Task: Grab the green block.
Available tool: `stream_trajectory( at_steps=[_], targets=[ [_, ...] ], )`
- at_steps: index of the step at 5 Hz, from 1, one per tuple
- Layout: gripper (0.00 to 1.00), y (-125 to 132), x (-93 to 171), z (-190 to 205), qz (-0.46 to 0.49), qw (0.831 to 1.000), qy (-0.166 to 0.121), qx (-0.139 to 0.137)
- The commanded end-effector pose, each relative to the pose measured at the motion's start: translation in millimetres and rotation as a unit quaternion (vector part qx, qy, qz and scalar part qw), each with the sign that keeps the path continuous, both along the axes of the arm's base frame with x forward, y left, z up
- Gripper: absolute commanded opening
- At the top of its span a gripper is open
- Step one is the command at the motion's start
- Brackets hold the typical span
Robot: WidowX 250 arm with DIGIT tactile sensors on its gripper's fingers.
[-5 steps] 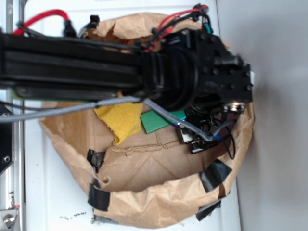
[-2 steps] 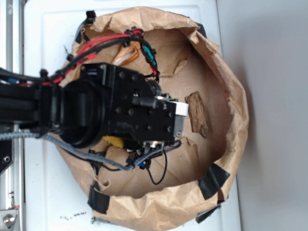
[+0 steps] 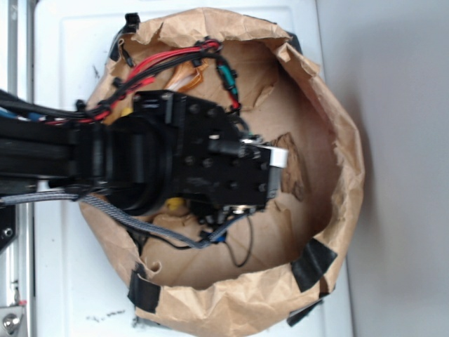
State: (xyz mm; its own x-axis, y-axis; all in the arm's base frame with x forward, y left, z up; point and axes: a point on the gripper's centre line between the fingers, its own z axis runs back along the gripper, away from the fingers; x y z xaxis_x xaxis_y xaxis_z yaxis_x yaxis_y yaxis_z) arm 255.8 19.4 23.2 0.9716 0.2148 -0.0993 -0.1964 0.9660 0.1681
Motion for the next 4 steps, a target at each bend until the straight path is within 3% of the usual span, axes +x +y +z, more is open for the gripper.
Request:
stream_trajectory(
  at_steps=[1,2,4],
  targets=[
    [1.00,13.6,21.8,30.8,0.014,0.999,-0.036,-0.014],
    [1.00,18.2,29.0,41.3,0.025,0.999,-0.034,-0.035],
    [1.00,23.9,32.1,47.0,0.039,0.997,-0.043,-0.041]
  ],
)
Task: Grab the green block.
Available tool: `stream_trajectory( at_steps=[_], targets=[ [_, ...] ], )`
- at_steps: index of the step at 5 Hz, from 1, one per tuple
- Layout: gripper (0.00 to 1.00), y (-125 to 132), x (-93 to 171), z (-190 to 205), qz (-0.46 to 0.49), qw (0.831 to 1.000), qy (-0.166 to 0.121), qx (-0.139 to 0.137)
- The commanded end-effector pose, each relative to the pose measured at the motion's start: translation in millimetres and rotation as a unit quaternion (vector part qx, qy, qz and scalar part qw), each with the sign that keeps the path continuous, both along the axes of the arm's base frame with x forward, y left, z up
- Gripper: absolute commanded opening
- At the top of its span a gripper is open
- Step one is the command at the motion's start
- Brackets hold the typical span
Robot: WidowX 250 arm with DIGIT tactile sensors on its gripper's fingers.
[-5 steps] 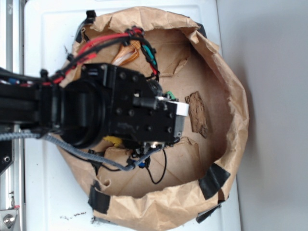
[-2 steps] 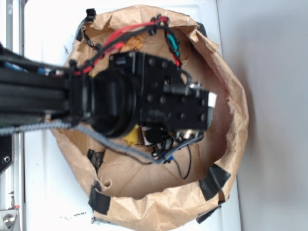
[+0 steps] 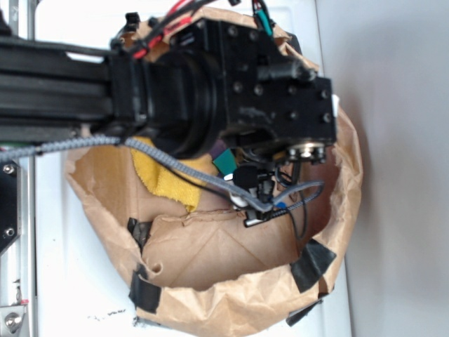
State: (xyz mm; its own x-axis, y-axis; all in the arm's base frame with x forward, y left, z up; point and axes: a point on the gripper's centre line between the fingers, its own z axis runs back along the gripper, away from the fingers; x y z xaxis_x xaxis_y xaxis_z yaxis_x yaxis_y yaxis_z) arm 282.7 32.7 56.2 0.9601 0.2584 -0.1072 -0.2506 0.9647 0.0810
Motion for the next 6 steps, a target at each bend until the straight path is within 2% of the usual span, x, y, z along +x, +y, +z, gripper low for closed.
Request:
stream_trajectory(
  at_steps=[1,3,4,6],
  targets=[
    [1.00,14.0,2.3,15.4,0.020,0.998,-0.051,0.009],
    [1.00,10.7,13.7,14.8,0.145,0.986,-0.081,-0.030],
    [1.00,3.3,16.0,2.7,0.133,0.988,-0.074,-0.027],
    [1.00,3.7,17.7,-25.7,0.128,0.991,-0.041,-0.003]
  ],
)
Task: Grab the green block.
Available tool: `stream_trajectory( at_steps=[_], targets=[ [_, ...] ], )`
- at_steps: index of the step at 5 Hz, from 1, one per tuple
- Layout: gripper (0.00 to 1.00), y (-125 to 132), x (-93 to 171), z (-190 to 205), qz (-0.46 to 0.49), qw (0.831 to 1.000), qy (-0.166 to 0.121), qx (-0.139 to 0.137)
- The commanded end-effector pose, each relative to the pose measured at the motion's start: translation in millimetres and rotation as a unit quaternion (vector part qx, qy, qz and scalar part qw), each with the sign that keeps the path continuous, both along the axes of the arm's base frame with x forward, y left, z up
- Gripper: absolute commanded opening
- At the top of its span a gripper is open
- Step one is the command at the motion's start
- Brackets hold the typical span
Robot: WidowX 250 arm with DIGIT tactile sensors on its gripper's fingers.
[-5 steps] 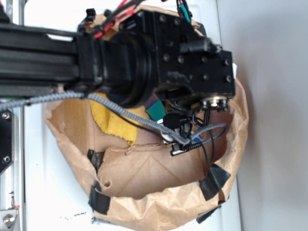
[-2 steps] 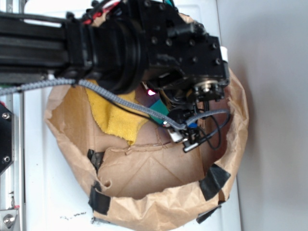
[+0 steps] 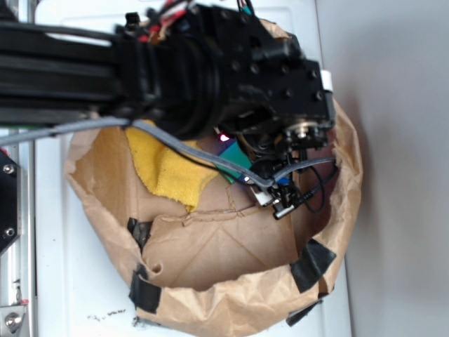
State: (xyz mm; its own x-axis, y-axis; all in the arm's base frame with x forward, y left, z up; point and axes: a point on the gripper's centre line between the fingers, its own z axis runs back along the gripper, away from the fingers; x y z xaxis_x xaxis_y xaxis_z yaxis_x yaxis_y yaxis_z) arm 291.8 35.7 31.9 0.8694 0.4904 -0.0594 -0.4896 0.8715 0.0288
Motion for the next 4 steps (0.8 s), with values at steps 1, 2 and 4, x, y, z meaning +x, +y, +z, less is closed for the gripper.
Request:
stream_trajectory(
  at_steps=[1,2,4],
  targets=[
    [1.00,1.5,11.6,-8.3,0.005,1.000,0.007,0.022],
    [1.00,0.2,13.0,-16.9,0.000,0.999,0.026,0.027],
    [0.00,-6.5,-15.9,-7.2,-0.013,1.000,0.012,0.024]
  ],
)
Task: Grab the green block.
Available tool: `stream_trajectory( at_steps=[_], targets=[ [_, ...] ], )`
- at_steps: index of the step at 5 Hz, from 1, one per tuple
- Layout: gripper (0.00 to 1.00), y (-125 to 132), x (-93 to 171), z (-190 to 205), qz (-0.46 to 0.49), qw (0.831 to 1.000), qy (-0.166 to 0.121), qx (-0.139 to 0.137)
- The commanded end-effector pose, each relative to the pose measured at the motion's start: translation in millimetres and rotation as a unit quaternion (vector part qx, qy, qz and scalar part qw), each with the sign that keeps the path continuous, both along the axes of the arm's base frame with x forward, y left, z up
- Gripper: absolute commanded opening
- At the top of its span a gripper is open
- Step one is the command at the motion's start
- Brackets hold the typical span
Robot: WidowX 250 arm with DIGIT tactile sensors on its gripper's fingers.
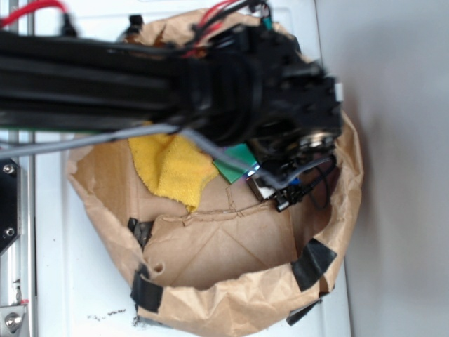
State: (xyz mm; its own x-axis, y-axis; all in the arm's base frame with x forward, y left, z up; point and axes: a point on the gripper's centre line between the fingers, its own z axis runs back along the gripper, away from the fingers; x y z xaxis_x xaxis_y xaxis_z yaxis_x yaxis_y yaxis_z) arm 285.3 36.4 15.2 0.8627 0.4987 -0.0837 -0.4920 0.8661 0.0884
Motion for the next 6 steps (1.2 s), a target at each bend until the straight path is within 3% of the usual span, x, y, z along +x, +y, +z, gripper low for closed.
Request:
stream_trajectory(
  at_steps=[1,2,3,4,5,6],
  targets=[
    [0.00,-3.2,-11.2,22.0,-0.015,1.000,-0.024,0.002],
    [0.00,1.4,-2.2,38.6,-0.023,0.999,-0.043,-0.006],
    [0.00,7.9,0.9,77.4,-0.030,0.996,-0.074,-0.036],
    [0.00,10.9,-1.4,111.0,-0.039,0.994,-0.090,-0.041],
    [0.00,5.5,-9.1,136.3,-0.081,0.991,-0.107,-0.014],
    [0.00,6.3,-13.8,140.0,-0.088,0.990,-0.112,-0.020]
  ],
)
